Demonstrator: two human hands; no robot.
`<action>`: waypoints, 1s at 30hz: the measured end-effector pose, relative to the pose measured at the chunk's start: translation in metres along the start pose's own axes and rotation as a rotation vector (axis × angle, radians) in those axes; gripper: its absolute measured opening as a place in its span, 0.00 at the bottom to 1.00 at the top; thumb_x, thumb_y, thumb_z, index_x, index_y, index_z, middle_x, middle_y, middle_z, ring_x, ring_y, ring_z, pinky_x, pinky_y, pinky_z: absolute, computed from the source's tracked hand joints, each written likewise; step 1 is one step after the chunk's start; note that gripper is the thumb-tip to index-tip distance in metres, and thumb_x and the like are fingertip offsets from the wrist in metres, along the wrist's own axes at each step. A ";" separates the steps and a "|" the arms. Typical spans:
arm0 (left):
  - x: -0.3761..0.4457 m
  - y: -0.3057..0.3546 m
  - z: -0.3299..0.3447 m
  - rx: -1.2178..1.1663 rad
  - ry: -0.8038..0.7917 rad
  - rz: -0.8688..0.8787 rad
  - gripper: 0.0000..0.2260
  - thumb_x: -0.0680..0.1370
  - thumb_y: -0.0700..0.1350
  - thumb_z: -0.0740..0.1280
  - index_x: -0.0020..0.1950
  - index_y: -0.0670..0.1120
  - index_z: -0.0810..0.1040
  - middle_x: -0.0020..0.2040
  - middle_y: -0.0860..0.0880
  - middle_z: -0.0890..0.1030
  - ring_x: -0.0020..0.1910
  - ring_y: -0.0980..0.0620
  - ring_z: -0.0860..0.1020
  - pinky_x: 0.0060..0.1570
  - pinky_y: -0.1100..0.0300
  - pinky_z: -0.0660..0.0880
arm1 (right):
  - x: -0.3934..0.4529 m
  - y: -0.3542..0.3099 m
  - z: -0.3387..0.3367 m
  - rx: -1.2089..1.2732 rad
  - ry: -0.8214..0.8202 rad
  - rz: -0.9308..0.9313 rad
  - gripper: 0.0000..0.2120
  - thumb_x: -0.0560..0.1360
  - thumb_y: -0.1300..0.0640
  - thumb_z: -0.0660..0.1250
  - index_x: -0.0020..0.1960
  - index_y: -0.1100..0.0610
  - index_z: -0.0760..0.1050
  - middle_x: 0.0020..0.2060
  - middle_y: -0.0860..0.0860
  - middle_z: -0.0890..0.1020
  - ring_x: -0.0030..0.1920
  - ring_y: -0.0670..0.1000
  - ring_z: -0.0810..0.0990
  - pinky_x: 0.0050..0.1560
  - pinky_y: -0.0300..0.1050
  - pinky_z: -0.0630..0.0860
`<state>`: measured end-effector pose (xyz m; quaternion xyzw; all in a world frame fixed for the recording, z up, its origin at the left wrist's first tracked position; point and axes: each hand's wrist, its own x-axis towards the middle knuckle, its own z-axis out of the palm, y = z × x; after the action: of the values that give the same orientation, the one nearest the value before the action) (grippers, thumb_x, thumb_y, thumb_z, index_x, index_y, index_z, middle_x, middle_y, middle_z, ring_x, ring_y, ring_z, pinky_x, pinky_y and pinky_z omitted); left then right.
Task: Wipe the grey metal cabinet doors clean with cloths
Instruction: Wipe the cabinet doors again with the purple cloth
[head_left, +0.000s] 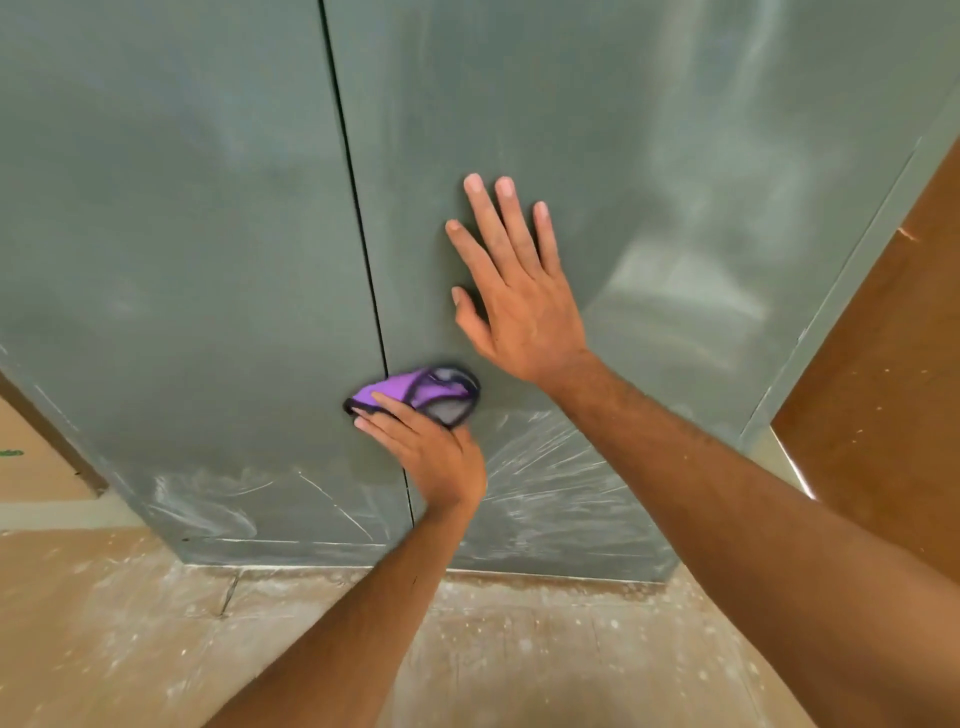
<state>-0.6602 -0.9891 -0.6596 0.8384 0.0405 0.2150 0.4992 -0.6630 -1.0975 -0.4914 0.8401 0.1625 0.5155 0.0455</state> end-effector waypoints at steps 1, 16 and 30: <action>-0.008 -0.025 -0.001 0.201 -0.057 0.143 0.40 0.76 0.49 0.58 0.80 0.28 0.47 0.78 0.22 0.49 0.79 0.23 0.45 0.81 0.37 0.47 | 0.000 0.000 -0.002 0.001 -0.011 -0.002 0.27 0.80 0.55 0.66 0.78 0.61 0.69 0.79 0.63 0.63 0.81 0.65 0.60 0.80 0.66 0.54; 0.026 -0.050 -0.079 0.503 -0.259 0.899 0.52 0.67 0.34 0.75 0.84 0.50 0.50 0.84 0.40 0.58 0.77 0.40 0.63 0.71 0.46 0.67 | -0.146 -0.114 0.028 1.068 -0.458 1.469 0.19 0.72 0.37 0.75 0.49 0.50 0.77 0.36 0.54 0.86 0.37 0.58 0.86 0.43 0.60 0.85; 0.090 0.077 -0.124 0.271 -0.348 1.305 0.17 0.72 0.37 0.62 0.58 0.41 0.82 0.53 0.45 0.82 0.53 0.42 0.75 0.54 0.50 0.74 | -0.083 -0.142 0.071 0.754 0.661 1.769 0.10 0.78 0.63 0.71 0.58 0.62 0.74 0.56 0.60 0.77 0.48 0.55 0.77 0.55 0.46 0.78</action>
<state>-0.6395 -0.9006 -0.5144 0.7688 -0.5265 0.3270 0.1576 -0.6670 -0.9836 -0.6292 0.4340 -0.3607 0.4861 -0.6673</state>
